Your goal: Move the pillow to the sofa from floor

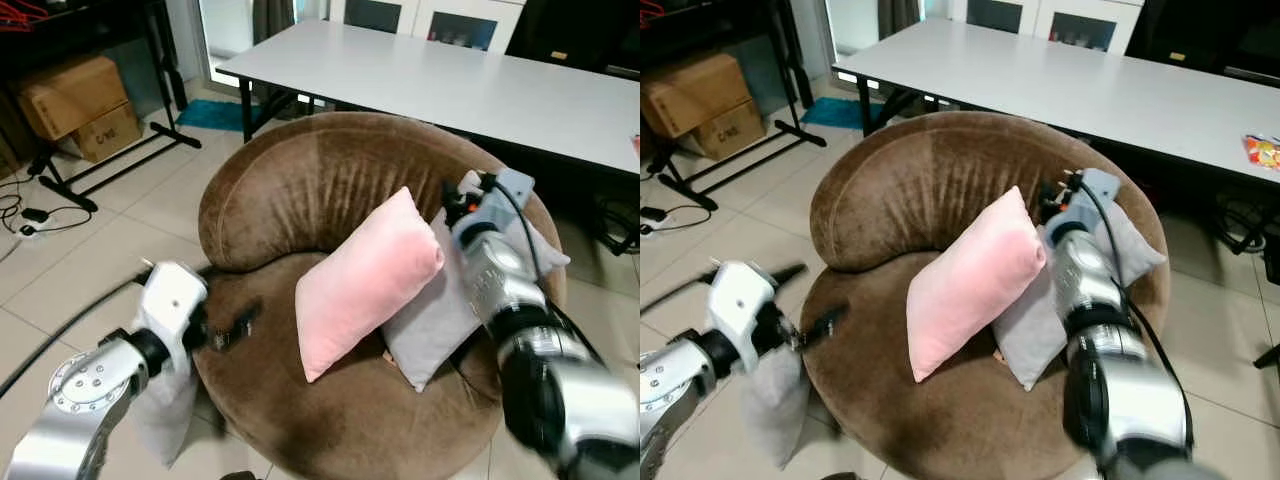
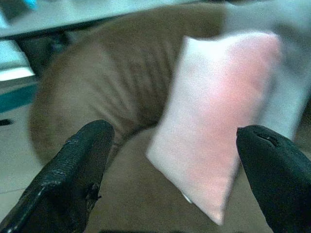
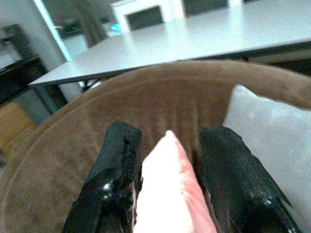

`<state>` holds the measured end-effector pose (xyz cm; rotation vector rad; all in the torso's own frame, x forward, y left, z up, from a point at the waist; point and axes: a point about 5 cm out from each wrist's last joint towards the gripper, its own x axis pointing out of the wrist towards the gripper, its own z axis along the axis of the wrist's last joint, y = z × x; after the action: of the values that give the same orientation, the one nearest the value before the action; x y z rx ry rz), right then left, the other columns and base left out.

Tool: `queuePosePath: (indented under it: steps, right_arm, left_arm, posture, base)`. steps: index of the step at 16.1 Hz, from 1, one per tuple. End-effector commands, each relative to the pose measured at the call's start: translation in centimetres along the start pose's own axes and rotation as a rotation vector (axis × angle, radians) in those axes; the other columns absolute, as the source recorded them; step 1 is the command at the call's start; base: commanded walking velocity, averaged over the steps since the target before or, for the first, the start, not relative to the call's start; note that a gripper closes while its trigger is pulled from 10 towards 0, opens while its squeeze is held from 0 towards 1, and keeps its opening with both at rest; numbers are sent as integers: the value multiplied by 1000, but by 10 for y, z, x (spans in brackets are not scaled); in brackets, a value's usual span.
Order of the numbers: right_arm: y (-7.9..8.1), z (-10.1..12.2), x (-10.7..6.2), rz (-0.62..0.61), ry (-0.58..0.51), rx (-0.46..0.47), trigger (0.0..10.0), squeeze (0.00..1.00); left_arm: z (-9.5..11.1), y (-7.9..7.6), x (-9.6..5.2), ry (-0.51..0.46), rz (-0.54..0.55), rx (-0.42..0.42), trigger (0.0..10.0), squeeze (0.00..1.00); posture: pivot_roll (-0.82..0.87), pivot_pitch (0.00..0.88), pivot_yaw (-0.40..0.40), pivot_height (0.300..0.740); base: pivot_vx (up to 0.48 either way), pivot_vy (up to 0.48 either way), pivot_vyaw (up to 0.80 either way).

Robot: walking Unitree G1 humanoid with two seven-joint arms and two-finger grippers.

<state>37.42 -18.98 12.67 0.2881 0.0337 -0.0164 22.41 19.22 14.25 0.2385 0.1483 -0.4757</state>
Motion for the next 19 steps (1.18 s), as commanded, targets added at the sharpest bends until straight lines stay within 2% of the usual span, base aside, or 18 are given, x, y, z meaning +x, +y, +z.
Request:
queuePosePath:
  steps: [1,5,7,11,14,19]
  right_arm:
    - [10,0,-5,90,-6,-28,10000,0]
    - [45,-17,-50,285,25,-91,10000,0]
    - [51,-23,-68,286,64,-78,10000,0]
    - [58,-20,-73,318,85,-106,10000,0]
    - [59,-18,-73,310,100,-80,10000,0]
    - [61,-21,-79,311,138,-99,10000,0]
  left_arm:
    - [5,4,-2,-34,87,3,10000,0]
    - [-4,3,-7,-24,234,-44,10000,0]
    - [-4,0,-7,-26,258,-50,10000,0]
    - [-4,-2,-5,-24,264,-39,10000,0]
    - [-3,0,-3,-25,264,-36,10000,0]
    - [-5,1,0,-22,260,-39,10000,0]
  posture:
    - [53,0,-53,740]
    - [45,0,-70,740]
    - [50,0,-82,740]
    - [58,0,-88,740]
    - [60,0,-89,740]
    - [51,0,-83,740]
  base:
    - [0,0,0]
    - [0,0,0]
    - [0,309,0]
    - [0,299,0]
    - [0,255,0]
    - [0,303,0]
